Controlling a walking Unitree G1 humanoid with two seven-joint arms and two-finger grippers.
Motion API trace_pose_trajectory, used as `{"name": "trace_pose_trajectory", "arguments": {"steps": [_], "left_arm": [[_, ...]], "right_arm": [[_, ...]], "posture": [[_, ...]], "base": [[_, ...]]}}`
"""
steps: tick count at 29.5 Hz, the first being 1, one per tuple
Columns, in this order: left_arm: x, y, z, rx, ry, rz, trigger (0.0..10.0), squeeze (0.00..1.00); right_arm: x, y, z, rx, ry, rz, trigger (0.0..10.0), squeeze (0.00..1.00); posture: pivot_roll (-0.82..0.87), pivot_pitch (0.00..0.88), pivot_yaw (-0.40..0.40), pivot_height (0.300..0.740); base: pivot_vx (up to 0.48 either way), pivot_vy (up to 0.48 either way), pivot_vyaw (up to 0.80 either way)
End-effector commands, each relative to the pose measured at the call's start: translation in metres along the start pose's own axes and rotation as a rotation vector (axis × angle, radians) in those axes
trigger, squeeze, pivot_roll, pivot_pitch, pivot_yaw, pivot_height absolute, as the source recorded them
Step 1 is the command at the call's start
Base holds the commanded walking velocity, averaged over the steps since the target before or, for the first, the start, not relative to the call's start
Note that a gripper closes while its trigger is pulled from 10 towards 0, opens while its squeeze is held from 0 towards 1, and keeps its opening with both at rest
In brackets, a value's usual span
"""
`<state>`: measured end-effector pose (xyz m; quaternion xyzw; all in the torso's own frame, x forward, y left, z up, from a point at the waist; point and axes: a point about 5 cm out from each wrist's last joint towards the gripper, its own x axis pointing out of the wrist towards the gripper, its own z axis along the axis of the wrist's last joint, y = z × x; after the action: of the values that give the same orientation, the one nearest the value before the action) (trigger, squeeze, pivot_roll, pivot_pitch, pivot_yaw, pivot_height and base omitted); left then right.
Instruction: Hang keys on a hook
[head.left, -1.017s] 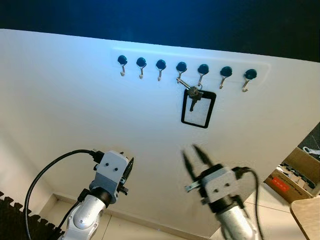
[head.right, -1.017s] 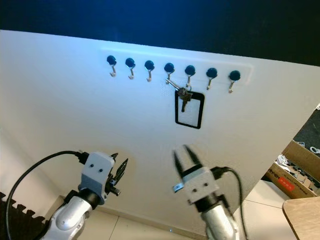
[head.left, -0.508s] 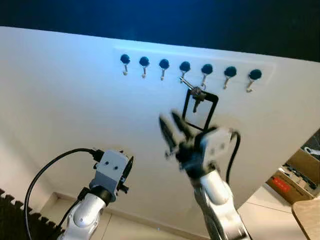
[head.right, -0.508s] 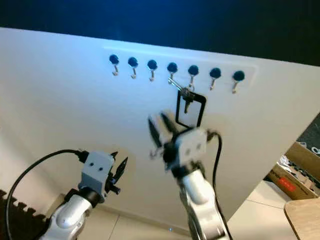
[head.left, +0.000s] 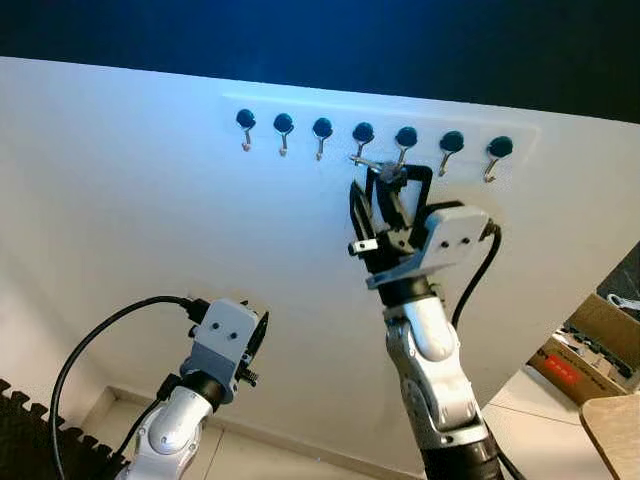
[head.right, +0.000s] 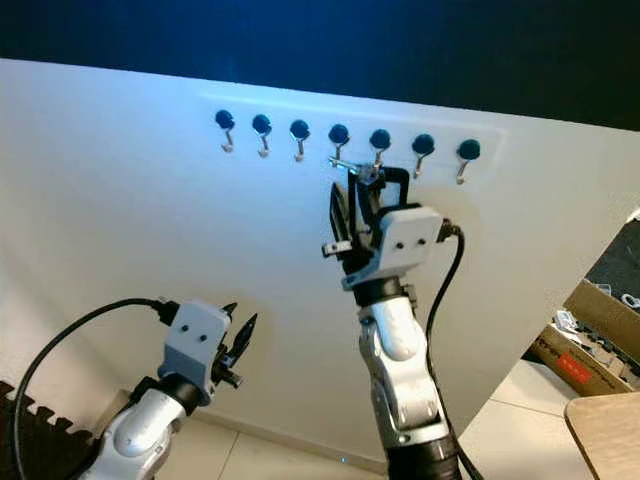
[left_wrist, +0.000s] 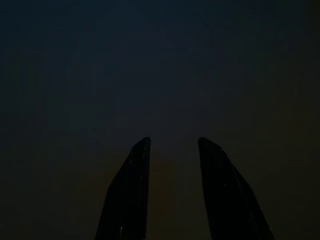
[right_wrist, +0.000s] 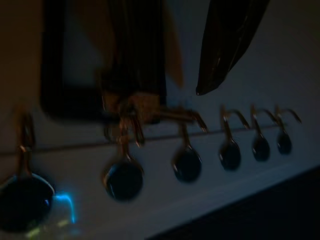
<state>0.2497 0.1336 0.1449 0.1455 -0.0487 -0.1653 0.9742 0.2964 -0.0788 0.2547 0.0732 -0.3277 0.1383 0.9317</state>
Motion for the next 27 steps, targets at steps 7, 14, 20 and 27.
{"name": "trace_pose_trajectory", "arguments": {"steps": [7, 14, 20, 27], "left_arm": [[0.000, -0.004, -0.005, -0.001, 0.020, -0.007, 10.0, 0.00], [-0.002, -0.004, -0.007, 0.001, 0.026, -0.005, 10.0, 0.00], [-0.002, -0.004, -0.009, 0.006, 0.034, -0.012, 10.0, 0.00], [0.000, -0.004, -0.009, 0.010, 0.032, -0.018, 10.0, 0.00]], "right_arm": [[0.005, 0.015, 0.010, 0.087, -0.049, 0.113, 10.0, 0.00], [-0.013, 0.019, 0.013, 0.124, -0.032, 0.204, 10.0, 0.00], [-0.022, 0.017, 0.015, 0.078, -0.033, 0.221, 10.0, 0.00], [-0.031, 0.017, -0.001, 0.003, 0.032, 0.239, 10.0, 0.00]], "posture": [[0.14, 0.122, 0.007, 0.740], [0.14, 0.122, 0.004, 0.740], [0.13, 0.115, 0.013, 0.740], [0.13, 0.109, 0.016, 0.740]], "base": [[0.000, 0.000, 0.00], [0.000, 0.000, 0.00], [0.000, 0.000, 0.00], [0.000, 0.000, 0.00]]}}
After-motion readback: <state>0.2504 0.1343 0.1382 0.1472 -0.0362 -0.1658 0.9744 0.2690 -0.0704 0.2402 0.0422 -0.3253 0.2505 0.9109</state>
